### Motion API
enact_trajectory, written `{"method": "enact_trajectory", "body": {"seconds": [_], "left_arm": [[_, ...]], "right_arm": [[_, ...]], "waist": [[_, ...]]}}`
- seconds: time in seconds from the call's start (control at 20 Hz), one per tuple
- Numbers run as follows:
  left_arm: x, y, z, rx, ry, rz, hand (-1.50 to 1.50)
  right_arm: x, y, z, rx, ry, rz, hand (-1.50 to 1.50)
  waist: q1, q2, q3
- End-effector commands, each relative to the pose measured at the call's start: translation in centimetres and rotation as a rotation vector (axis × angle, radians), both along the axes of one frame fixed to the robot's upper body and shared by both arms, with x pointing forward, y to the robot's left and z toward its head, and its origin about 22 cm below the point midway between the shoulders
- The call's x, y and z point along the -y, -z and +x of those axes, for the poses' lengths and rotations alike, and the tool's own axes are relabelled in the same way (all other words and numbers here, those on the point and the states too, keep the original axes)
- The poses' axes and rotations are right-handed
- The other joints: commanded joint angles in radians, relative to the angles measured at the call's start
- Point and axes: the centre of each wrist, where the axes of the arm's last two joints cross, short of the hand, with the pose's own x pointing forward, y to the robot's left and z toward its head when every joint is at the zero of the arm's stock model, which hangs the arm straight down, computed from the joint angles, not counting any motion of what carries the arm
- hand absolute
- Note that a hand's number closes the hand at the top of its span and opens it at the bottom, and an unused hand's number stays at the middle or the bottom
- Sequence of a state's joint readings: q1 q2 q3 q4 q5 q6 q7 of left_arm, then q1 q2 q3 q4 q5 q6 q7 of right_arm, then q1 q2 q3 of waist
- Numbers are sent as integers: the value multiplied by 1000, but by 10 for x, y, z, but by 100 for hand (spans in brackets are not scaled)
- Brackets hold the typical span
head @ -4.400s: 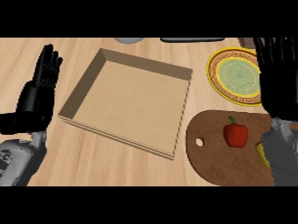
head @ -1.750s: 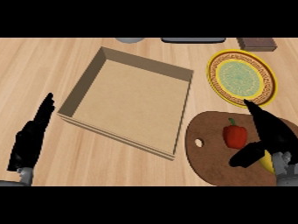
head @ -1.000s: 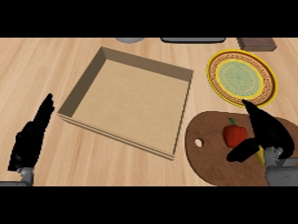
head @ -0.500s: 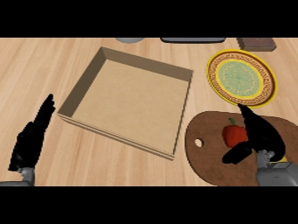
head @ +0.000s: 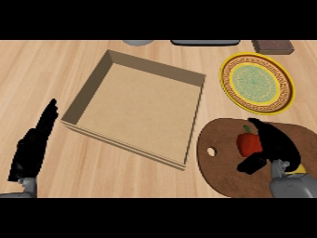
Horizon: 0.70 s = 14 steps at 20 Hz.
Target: Pick the bell pepper from the cutting board and place it in the cardboard box
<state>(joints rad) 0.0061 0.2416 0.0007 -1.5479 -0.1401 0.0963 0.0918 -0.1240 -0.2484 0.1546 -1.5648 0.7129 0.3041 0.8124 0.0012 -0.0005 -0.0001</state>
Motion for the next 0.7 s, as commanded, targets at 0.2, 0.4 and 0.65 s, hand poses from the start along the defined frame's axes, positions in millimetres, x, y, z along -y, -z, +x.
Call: {"method": "enact_trajectory", "body": {"seconds": [0.2,0.4,0.65], "left_arm": [[-3,-9,10,4,6,-2,0],[8,-6,8,15,9,-10,0],[7,-2,8,5,29,6,0]], "right_arm": [[-1,12,4,108,-38,-138,150],[-8,5,0,193,-26,-191,150],[13,-23,38,268,-419,-212,150]], "waist": [[1,1,0],[-2,0,0],[37,11,3]]}}
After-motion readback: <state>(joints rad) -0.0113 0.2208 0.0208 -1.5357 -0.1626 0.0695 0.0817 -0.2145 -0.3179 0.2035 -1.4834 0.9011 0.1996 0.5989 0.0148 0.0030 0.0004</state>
